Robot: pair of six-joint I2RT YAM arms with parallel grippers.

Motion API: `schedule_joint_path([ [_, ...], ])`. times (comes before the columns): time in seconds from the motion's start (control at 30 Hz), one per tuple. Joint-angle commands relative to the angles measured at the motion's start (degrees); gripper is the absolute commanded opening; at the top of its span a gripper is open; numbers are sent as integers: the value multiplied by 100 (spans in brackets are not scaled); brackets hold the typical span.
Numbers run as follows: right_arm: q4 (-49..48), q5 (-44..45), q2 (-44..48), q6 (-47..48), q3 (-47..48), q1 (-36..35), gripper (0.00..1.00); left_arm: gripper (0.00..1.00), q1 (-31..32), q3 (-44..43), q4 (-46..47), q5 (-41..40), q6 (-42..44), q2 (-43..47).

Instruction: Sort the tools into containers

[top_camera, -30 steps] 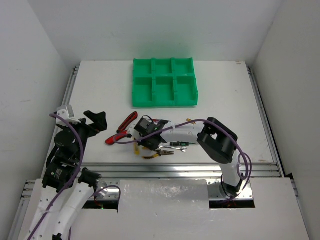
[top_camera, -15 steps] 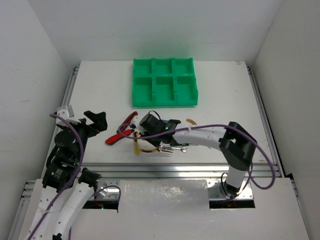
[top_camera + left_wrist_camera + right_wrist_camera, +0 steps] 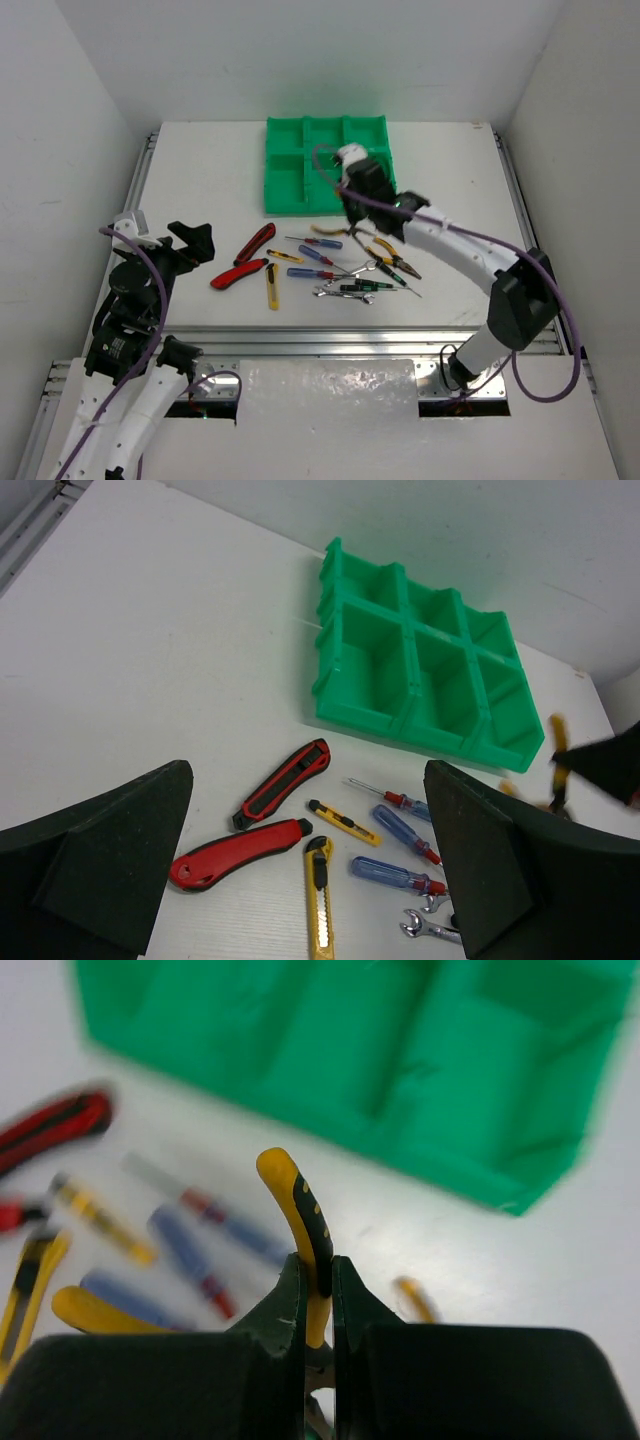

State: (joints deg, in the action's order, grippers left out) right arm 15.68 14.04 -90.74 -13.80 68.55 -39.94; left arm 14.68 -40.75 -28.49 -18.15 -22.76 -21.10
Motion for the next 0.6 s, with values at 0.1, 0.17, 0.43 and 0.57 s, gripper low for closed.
schedule_joint_path([
  [0.1,5,-656,-819,-658,2176,1435,0,100,79,6,230,49,53,45],
  [0.17,-47,-710,-1068,-563,2442,1612,0,100,79,15,247,40,53,71],
  [0.43,-477,-736,-2263,-1194,3472,2341,0,100,97,23,274,128,62,62],
  [0.57,-549,-412,-2668,-1388,4024,2447,0,100,97,41,300,171,70,63],
])
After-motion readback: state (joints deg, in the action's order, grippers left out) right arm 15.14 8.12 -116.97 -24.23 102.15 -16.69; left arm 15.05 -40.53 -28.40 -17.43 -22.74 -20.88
